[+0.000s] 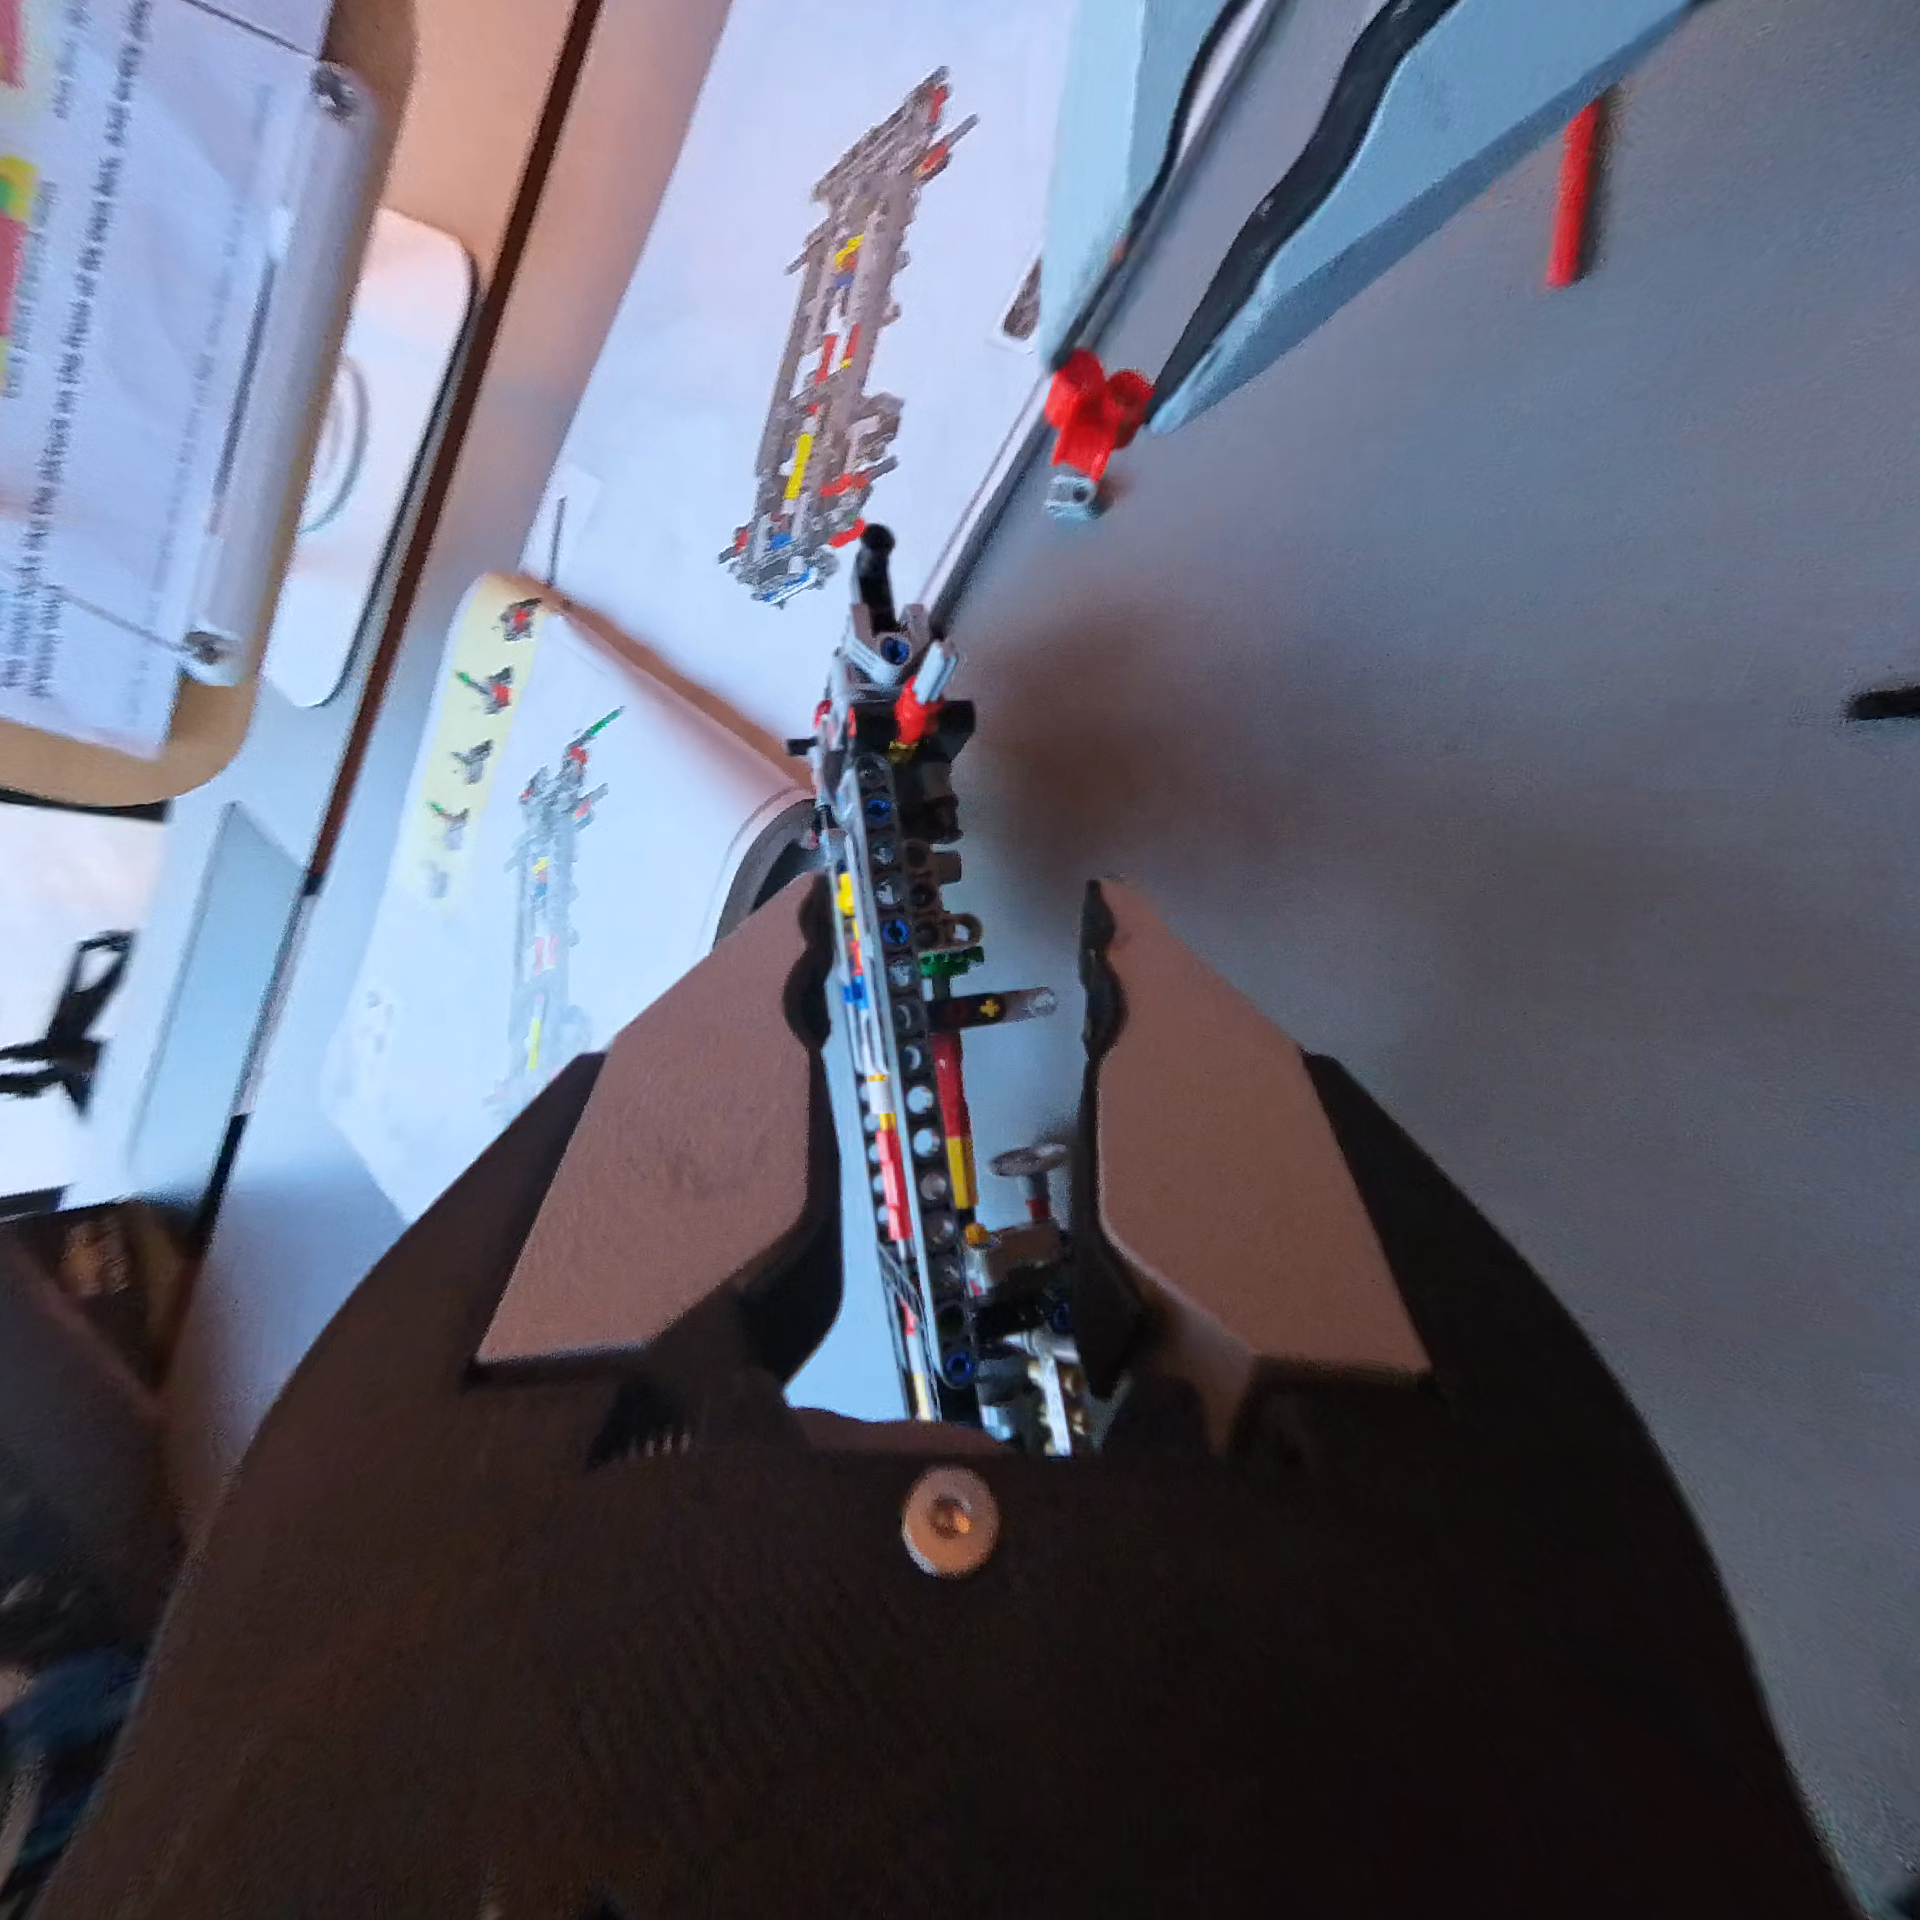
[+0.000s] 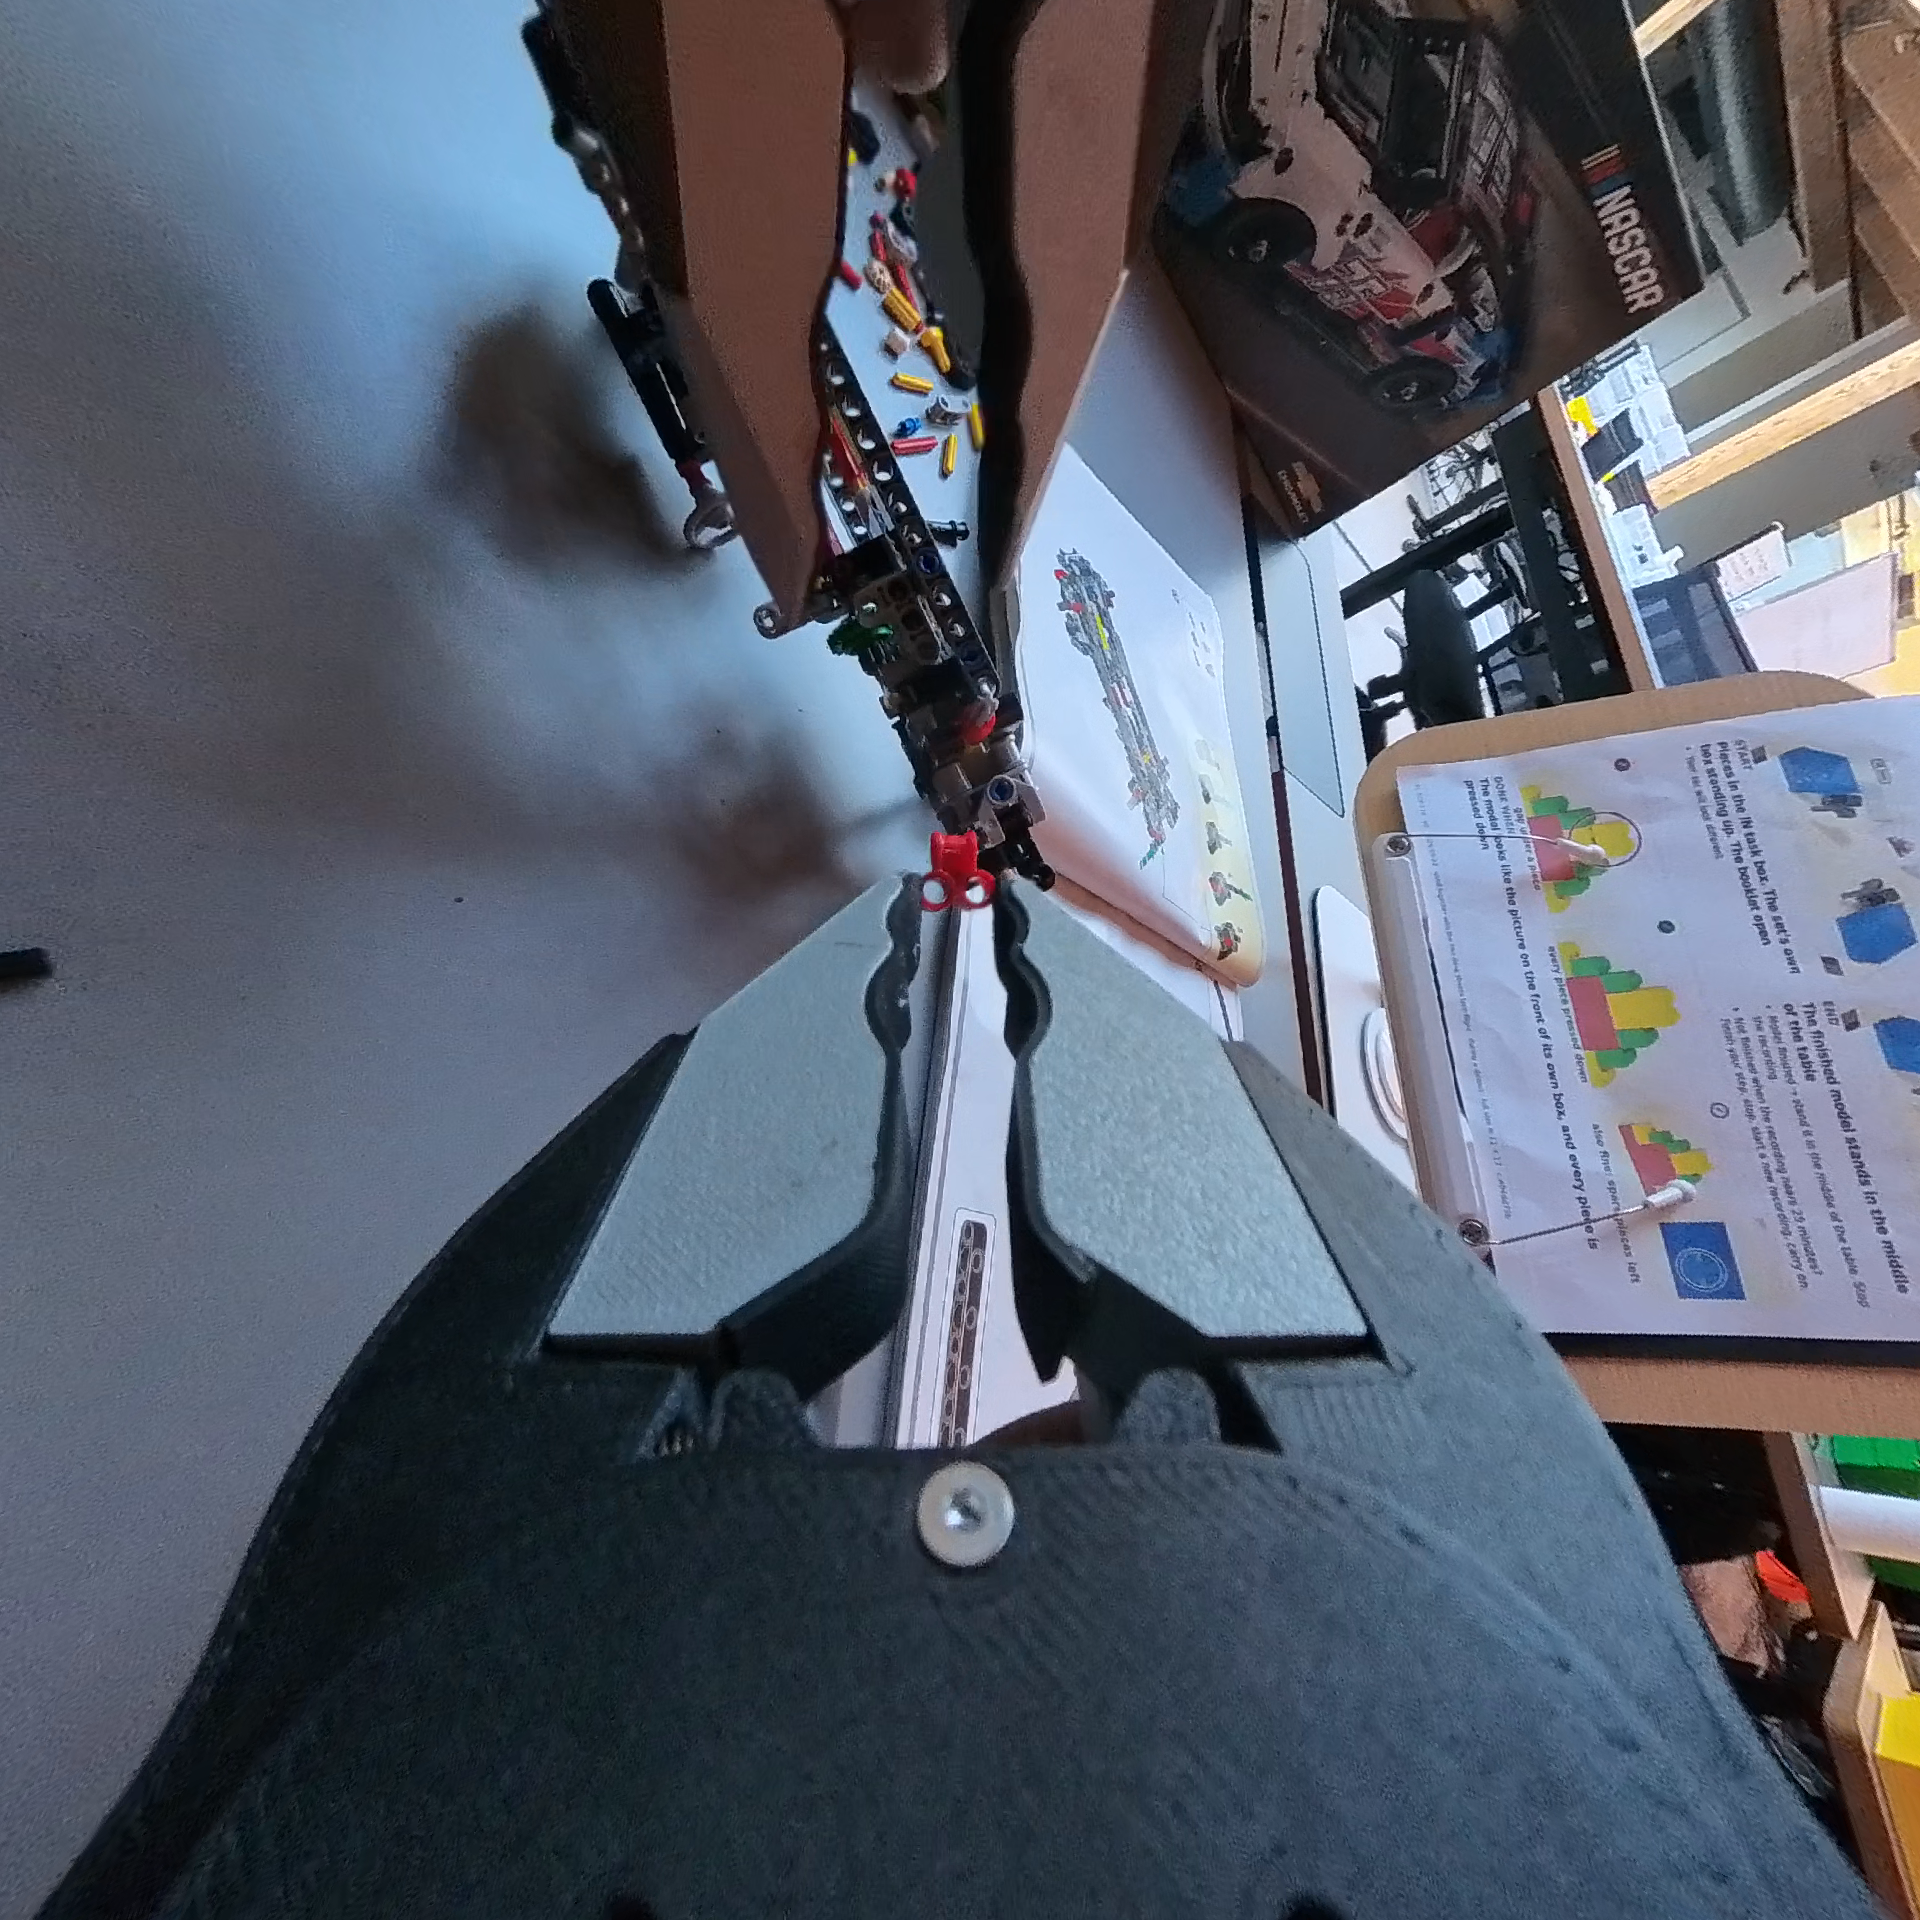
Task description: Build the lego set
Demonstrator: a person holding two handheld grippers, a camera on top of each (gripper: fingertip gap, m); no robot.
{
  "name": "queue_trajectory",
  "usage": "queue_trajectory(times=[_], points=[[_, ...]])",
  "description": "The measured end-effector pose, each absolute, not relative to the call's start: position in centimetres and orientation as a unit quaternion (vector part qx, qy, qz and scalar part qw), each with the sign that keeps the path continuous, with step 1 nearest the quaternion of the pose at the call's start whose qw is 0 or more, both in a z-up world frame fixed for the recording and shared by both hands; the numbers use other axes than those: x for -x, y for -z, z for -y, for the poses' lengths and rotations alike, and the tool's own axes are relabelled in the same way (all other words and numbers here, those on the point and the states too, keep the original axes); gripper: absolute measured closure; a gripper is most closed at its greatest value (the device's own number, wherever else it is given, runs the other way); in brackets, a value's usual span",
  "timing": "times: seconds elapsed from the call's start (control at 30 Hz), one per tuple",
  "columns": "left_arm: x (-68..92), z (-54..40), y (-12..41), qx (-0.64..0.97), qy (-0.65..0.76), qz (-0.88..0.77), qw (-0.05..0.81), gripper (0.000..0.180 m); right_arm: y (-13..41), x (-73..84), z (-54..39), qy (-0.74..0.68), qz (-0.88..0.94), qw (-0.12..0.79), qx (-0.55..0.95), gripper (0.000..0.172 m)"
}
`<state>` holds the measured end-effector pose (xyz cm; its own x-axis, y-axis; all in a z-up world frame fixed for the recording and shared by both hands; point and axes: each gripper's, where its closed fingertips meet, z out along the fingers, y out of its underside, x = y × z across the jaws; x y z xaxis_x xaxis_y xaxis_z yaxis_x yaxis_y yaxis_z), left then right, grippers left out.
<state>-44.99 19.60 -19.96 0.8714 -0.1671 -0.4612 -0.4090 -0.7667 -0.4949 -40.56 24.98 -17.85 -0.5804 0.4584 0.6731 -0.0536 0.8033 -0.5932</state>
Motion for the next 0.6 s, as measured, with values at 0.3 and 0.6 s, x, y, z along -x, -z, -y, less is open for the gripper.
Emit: queue_trajectory(times=[0.3,0.6], points=[[46.6,-19.5,20.8,0.921,-0.242,-0.132,0.273,0.137,16.4,39.9,-24.4,-0.299,0.834,0.451,0.114,0.16],[47.4,-20.2,22.5,0.925,-0.264,-0.149,0.228,0.153,16.5,40.0,-24.5,-0.318,0.83,0.442,0.125,0.16]])
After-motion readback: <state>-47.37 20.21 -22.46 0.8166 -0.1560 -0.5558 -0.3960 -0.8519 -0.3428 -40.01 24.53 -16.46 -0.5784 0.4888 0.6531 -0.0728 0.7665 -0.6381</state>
